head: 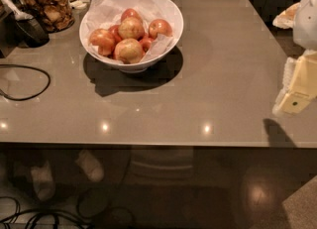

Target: Pick apple from white bowl

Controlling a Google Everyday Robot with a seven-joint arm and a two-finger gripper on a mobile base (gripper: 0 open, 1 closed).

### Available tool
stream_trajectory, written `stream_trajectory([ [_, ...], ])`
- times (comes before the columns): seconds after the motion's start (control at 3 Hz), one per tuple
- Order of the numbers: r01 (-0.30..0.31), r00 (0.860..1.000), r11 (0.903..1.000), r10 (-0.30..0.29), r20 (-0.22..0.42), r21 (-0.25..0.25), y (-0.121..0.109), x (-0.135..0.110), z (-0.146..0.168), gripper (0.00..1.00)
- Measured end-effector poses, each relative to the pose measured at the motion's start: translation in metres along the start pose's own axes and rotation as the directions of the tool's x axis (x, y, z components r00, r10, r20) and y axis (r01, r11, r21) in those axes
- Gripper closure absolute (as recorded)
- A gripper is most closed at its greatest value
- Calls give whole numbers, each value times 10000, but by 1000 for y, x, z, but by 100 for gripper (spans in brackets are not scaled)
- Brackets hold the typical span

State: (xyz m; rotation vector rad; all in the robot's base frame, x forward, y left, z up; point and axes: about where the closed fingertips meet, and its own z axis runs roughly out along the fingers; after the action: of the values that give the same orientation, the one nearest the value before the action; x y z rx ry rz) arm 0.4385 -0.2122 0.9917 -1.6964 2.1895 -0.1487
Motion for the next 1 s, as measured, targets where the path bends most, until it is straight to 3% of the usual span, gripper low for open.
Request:
stream_trajectory([
  [0.33,0,10000,10000,0,0,0,0,0,0,0],
  [0.67,-219,9997,9990,214,-121,-395,-9,-11,4,0],
  [1.0,785,9967,9956,-793,-145,-502,-29,-46,15,0],
])
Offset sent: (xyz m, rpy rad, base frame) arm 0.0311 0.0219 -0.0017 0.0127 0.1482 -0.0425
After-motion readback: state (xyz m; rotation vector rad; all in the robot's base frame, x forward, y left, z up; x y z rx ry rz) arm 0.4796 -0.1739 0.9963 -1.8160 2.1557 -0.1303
